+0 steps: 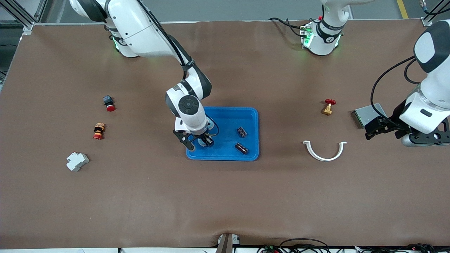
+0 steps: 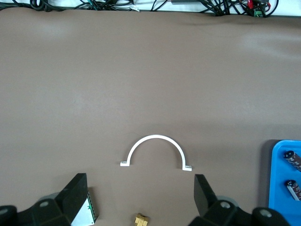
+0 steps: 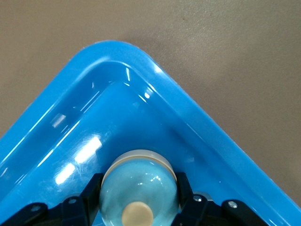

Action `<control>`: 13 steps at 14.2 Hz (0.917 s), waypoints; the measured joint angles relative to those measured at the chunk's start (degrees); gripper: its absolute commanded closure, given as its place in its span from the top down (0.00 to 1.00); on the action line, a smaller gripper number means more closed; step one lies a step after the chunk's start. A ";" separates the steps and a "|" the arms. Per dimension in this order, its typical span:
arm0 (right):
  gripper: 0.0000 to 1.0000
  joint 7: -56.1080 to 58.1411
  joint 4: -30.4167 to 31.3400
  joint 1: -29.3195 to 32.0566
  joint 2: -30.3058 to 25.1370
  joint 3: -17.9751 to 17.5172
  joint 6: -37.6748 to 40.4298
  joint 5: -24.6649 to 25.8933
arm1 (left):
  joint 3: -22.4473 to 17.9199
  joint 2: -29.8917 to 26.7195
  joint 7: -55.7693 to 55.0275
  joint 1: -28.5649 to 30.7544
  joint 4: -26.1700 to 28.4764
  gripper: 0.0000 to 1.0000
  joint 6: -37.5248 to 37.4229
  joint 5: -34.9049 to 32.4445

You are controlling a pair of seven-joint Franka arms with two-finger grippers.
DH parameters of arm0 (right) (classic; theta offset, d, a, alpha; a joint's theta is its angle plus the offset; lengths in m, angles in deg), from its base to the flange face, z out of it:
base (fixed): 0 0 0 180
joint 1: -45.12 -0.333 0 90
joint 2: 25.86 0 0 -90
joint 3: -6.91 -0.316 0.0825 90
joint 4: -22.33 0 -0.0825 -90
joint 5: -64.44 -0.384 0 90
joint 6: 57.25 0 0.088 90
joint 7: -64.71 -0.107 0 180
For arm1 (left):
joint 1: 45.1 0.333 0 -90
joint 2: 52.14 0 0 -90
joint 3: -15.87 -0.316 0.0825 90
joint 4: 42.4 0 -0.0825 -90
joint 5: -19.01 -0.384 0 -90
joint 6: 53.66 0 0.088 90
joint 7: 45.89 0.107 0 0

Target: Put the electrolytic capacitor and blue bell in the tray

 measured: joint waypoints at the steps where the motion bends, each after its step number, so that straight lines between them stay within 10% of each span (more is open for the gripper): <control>1: 1.00 -0.03 -0.01 0.00 0.06 0.05 -0.01 0.07 | 0.01 0.00 0.00 -0.03 -0.04 1.00 0.00 0.00; 13: 1.00 0.03 -9.25 0.40 0.06 0.87 11.99 1.20 | -0.11 -0.68 0.10 0.56 -1.73 1.00 -1.13 0.00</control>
